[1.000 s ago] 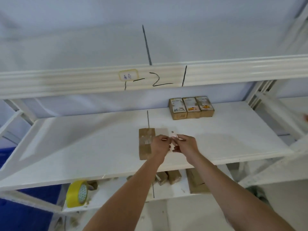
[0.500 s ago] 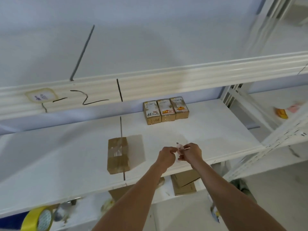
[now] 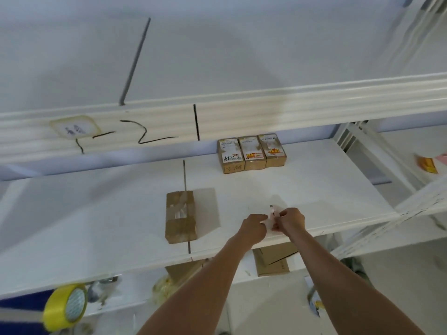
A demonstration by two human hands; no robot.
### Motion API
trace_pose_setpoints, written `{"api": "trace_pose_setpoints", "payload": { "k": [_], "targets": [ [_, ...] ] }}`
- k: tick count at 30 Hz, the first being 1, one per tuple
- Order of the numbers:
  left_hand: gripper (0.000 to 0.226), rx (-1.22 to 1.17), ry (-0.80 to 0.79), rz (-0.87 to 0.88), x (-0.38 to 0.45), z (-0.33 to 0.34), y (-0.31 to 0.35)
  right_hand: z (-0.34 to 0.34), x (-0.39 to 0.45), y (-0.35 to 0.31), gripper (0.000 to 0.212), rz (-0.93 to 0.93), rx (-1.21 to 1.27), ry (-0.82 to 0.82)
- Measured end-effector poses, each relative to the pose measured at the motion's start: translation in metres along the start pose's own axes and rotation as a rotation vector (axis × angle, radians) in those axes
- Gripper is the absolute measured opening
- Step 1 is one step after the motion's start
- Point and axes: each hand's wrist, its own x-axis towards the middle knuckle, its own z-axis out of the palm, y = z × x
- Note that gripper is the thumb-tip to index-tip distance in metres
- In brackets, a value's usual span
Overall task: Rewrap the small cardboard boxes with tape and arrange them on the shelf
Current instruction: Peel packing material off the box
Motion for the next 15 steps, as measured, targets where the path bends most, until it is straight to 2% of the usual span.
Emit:
{"api": "trace_pose_setpoints", "payload": {
  "k": [2, 4, 7, 9, 11, 15],
  "targets": [
    [0.040, -0.016, -0.014, -0.005, -0.009, -0.013, -0.005, 0.003, -0.006, -0.002, 0.027, -0.027, -0.114, 0.053],
    [0.027, -0.083, -0.072, -0.009, -0.023, -0.029, -0.011, 0.010, -0.016, -0.005, 0.028, -0.073, -0.171, 0.152],
    [0.019, -0.159, -0.164, -0.034, -0.053, -0.061, -0.025, 0.029, -0.048, -0.020, 0.040, -0.091, -0.079, 0.303],
    [0.020, -0.189, -0.173, -0.098, -0.069, -0.083, -0.046, 0.052, -0.070, -0.031, 0.035, -0.160, -0.003, 0.387],
    [0.024, -0.235, -0.140, -0.176, -0.088, -0.109, -0.079, 0.085, -0.096, -0.041, 0.026, -0.257, 0.054, 0.366],
    [0.022, -0.357, 0.048, -0.302, -0.124, -0.164, -0.160, 0.161, -0.161, -0.041, 0.008, -0.456, 0.001, 0.151]
  ]
}}
